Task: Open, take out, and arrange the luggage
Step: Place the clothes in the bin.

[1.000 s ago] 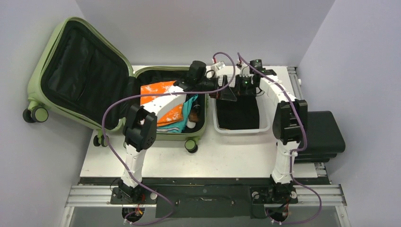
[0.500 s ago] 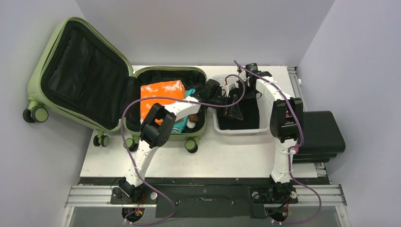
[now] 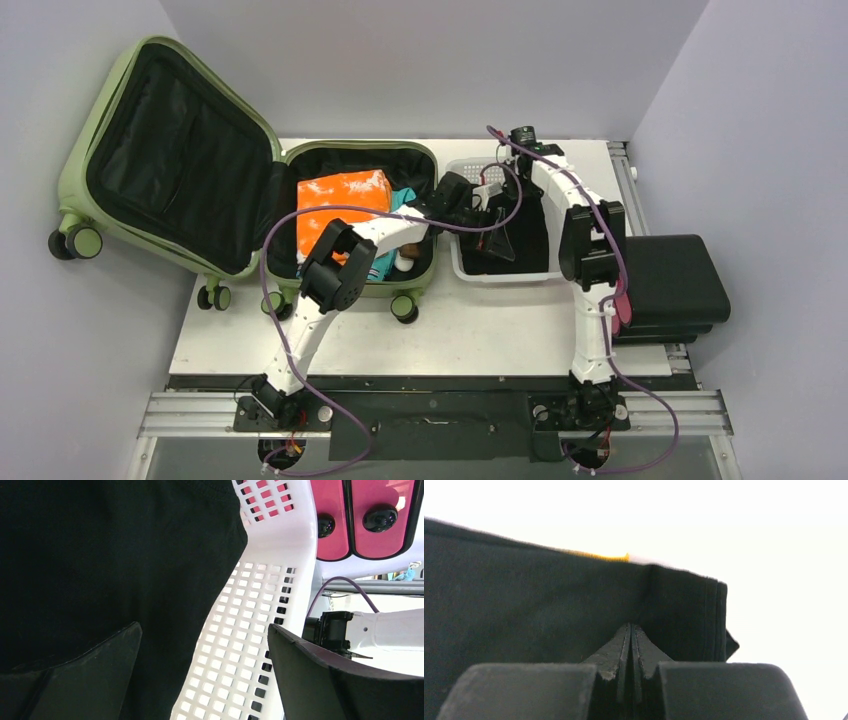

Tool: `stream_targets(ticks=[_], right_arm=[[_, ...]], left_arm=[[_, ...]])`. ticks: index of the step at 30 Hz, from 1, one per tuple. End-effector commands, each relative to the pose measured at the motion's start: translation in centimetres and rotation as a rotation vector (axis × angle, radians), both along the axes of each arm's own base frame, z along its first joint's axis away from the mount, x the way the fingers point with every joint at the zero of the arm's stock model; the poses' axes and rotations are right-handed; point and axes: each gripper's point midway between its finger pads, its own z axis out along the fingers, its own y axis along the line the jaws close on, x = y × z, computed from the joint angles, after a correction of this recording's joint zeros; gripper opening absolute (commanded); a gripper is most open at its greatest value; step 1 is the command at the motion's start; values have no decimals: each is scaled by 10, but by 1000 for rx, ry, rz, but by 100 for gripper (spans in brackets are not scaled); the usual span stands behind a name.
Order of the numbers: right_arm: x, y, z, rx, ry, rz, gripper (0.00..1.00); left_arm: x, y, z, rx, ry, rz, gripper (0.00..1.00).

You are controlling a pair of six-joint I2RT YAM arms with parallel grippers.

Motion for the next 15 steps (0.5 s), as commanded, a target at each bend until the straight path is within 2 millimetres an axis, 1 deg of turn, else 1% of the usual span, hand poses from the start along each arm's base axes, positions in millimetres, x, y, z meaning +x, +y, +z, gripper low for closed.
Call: stream_targets(ticks=[1, 3, 6, 8, 9, 10, 11, 13, 14, 15], right_arm=[[27, -1, 14, -76, -79, -8, 0], [30, 1, 12, -79, -75, -7, 0], [31, 3, -3, -84, -47, -1, 0], [33, 3, -7, -108, -48, 6, 0], [35, 2, -7, -120, -55, 13, 0], [38, 0, -5, -131, -74, 7, 0], [38, 0, -3, -131, -85, 6, 0], [39, 3, 8, -107, -108, 10, 0], [39, 4, 23, -90, -129, 13, 0], [38, 7, 31, -62, -138, 22, 0]], left_arm=[[-6, 2, 12, 3, -14, -22, 96], [-2, 2, 23, -25, -20, -19, 96], [11, 2, 51, -93, -47, -3, 96], [24, 6, 71, -139, -58, 13, 96], [25, 6, 80, -161, -54, 9, 96], [31, 9, 92, -188, -72, 16, 96], [31, 10, 98, -202, -61, 14, 96], [36, 14, 116, -239, -91, 16, 96], [38, 17, 125, -251, -104, 19, 96], [38, 18, 130, -261, -113, 15, 96]])
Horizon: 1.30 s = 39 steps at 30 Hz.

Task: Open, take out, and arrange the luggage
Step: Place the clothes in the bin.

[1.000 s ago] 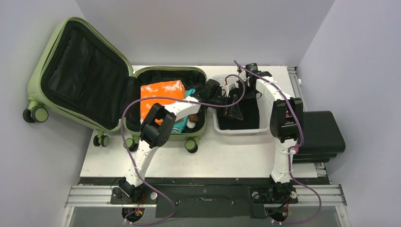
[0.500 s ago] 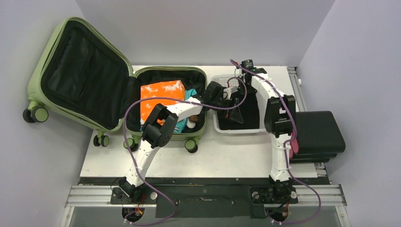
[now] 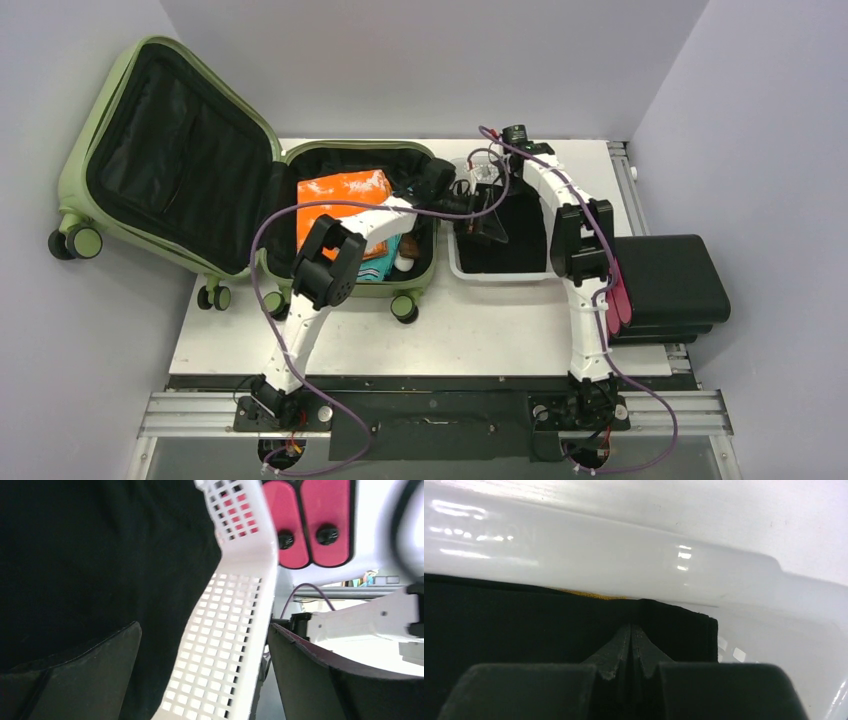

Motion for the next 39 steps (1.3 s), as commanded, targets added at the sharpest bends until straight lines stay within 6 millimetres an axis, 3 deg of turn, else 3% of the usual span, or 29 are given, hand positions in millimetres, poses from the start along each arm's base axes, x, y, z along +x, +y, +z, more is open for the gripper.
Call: stream_targets(ticks=[1, 5, 7, 9, 13, 17, 25, 29, 34, 39], right_arm=[[6, 6, 62, 48, -127, 22, 0], [-9, 14, 119, 156, -185, 81, 0], [-22, 16, 134, 210, -181, 99, 0], [-36, 17, 136, 254, -160, 103, 0], [-67, 19, 107, 289, -42, 103, 0], [-90, 5, 66, 243, 37, 62, 0], [-93, -18, 17, 118, 112, 9, 1], [-92, -28, 38, 88, 51, -13, 0], [-85, -34, 91, 61, -69, -15, 0], [-75, -19, 118, 147, -131, 7, 1]], left_arm=[[20, 7, 109, -194, -179, 4, 96], [20, 9, 122, -230, -181, -3, 96], [22, 8, 125, -251, -174, -3, 96], [23, 4, 126, -272, -165, -5, 96], [30, -7, 115, -285, -153, 8, 96], [45, -21, 95, -269, -166, 51, 96], [70, -32, 29, -181, -140, 124, 96], [69, -29, 7, -155, -114, 124, 96], [69, -29, -3, -139, -104, 132, 96], [77, -29, 17, -178, -116, 137, 96]])
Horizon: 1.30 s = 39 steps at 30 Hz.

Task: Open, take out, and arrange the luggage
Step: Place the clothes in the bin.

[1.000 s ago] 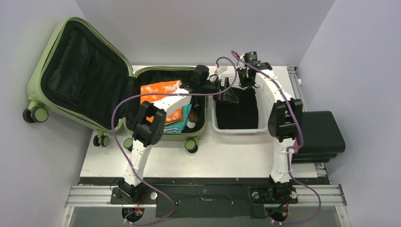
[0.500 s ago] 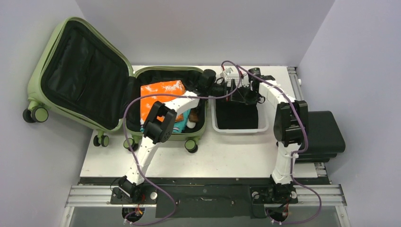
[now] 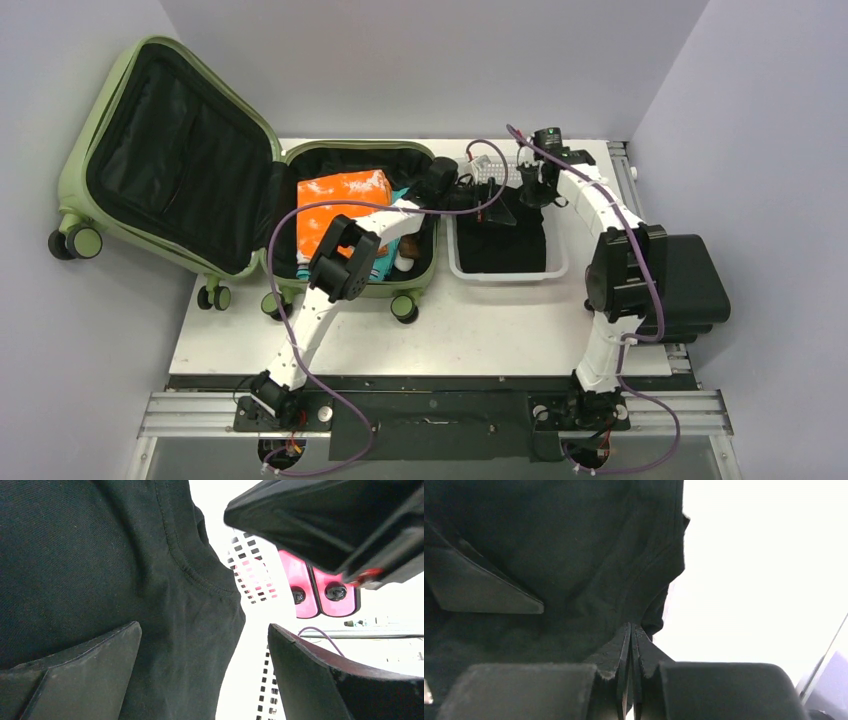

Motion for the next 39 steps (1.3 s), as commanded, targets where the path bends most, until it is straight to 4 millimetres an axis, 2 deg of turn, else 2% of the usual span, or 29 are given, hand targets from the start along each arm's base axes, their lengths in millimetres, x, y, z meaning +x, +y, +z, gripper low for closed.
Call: stream_targets(ticks=[1, 2, 6, 8, 9, 10, 11, 12, 13, 16, 19, 20, 21, 22, 23, 24, 25, 27, 28, 29, 31, 32, 33, 34, 35, 36, 37, 38, 39], right_arm=[[22, 8, 57, 69, -162, -11, 1], [28, 12, 62, 86, -185, -6, 1], [54, 25, 53, 97, -188, -28, 1], [70, 28, 45, 87, -191, -44, 1], [79, 28, 48, 75, -213, -52, 1], [84, 29, 32, 66, -188, -55, 1], [91, 25, 33, 44, -202, -71, 1], [93, 24, 17, 31, -172, -75, 1], [96, 24, 15, 25, -171, -78, 1], [93, 29, -17, 16, -102, -64, 1], [87, 35, -32, 6, -71, -44, 1], [87, 36, -32, 7, -73, -42, 1], [87, 37, -33, 14, -75, -40, 2], [87, 39, -28, 22, -87, -41, 2], [88, 40, -25, 29, -95, -38, 2], [89, 41, -13, 37, -120, -39, 2], [90, 41, -7, 42, -138, -38, 2], [91, 43, 30, 57, -222, -30, 3], [91, 43, 40, 53, -246, -30, 4], [91, 42, 61, 55, -297, -26, 7], [89, 41, 91, 53, -364, -22, 14], [88, 42, 100, 54, -382, -19, 17], [84, 41, 118, 62, -416, -16, 28], [81, 44, 125, 70, -427, -9, 36], [77, 43, 145, 67, -469, 13, 61], [71, 48, 146, 75, -472, 35, 71], [65, 55, 172, 98, -534, 66, 80], [62, 64, 173, 129, -554, 104, 81], [52, 72, 194, 151, -604, 137, 82]], left_arm=[[15, -3, 35, -69, -63, 8, 96], [18, -2, 44, -84, -74, 11, 96], [21, 0, 82, -128, -138, -1, 96], [22, 2, 94, -144, -158, -4, 96], [22, 3, 97, -147, -162, -4, 96], [24, 5, 100, -149, -169, 1, 96], [26, 6, 99, -143, -165, 8, 96], [29, 9, 99, -139, -168, 17, 96], [32, 12, 97, -132, -164, 27, 96], [42, 23, 103, -129, -169, 53, 96], [50, 35, 112, -95, -185, 79, 96], [52, 38, 124, -87, -242, 85, 96], [50, 42, 123, -55, -232, 85, 96], [48, 46, 137, -50, -277, 81, 96], [46, 52, 139, -34, -273, 82, 96], [43, 57, 154, -39, -301, 80, 96], [45, 65, 158, -30, -303, 93, 96], [44, 87, 190, -12, -363, 132, 96], [52, 97, 195, 29, -430, 170, 96], [49, 113, 205, 75, -444, 196, 96], [54, 142, 217, 172, -532, 260, 96], [60, 155, 213, 229, -567, 295, 96], [58, 174, 227, 246, -588, 329, 96], [58, 186, 217, 282, -574, 345, 96], [58, 208, 235, 277, -595, 388, 96], [62, 230, 222, 297, -565, 416, 96], [53, 243, 240, 278, -591, 435, 96], [57, 268, 224, 307, -560, 471, 96], [48, 284, 223, 331, -572, 492, 96]])
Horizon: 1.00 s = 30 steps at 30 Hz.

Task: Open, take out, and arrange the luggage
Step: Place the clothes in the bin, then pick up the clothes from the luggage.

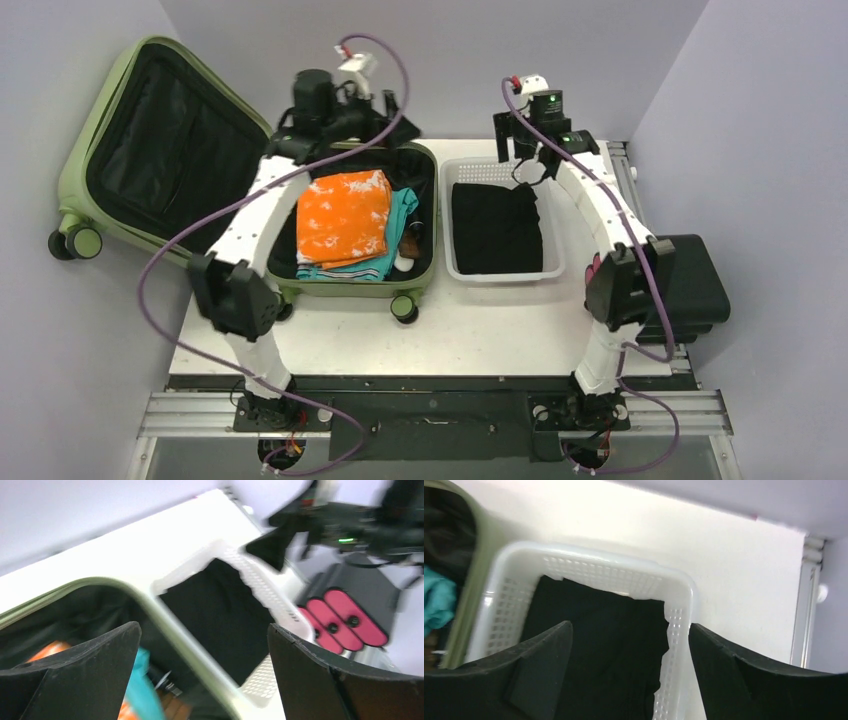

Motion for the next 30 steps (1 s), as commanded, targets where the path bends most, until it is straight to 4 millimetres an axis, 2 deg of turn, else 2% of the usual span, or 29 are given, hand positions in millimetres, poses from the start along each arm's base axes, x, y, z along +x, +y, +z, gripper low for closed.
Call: stream_targets(ticks=[1, 2, 3, 4, 5, 6, 7, 8, 9, 10, 11, 13, 15, 17, 21, 25, 26, 27, 30], right_arm=[[-24, 39, 74, 89, -227, 181, 83], [-33, 48, 85, 132, -253, 207, 83], [-39, 64, 87, 192, -249, 284, 83], [-44, 77, 88, 262, -225, 310, 83], [-54, 98, 95, 339, -196, 409, 83], [-63, 122, 87, 429, -123, 492, 83], [-67, 133, 98, 474, -111, 533, 84], [-75, 153, 92, 546, -44, 593, 84], [-78, 165, 100, 591, -34, 615, 84], [-84, 183, 94, 616, 2, 658, 84], [-85, 193, 98, 641, 2, 668, 83], [-91, 222, 88, 700, 46, 687, 81], [-101, 255, 78, 790, 114, 696, 75], [-106, 278, 63, 865, 187, 676, 70], [-114, 310, 19, 903, 307, 625, 65], [-120, 327, -25, 908, 427, 553, 55], [-119, 328, -31, 919, 456, 525, 51], [-116, 328, -46, 911, 482, 490, 50], [-109, 326, -64, 895, 523, 420, 48]], left_arm=[[-1, 100, -24, 120, 1, 200, 96], [-10, 118, -28, 156, -17, 234, 96], [-10, 139, -31, 179, -23, 281, 96], [-19, 155, -36, 221, -37, 319, 96], [-22, 171, -41, 247, -33, 357, 96], [-30, 186, -47, 294, -41, 405, 96], [-33, 199, -52, 319, -35, 438, 96], [-40, 210, -60, 360, -32, 475, 96], [-43, 221, -64, 376, -25, 503, 96], [-48, 228, -71, 393, -13, 525, 96], [-50, 236, -74, 397, -5, 544, 96], [-54, 247, -87, 404, 38, 563, 96], [-55, 257, -102, 405, 101, 577, 96], [-56, 262, -116, 409, 160, 585, 96], [-57, 270, -143, 424, 243, 593, 96], [-58, 269, -164, 412, 274, 588, 96], [-56, 268, -165, 406, 264, 584, 96], [-58, 264, -169, 396, 270, 563, 96], [-59, 256, -174, 379, 268, 518, 96]])
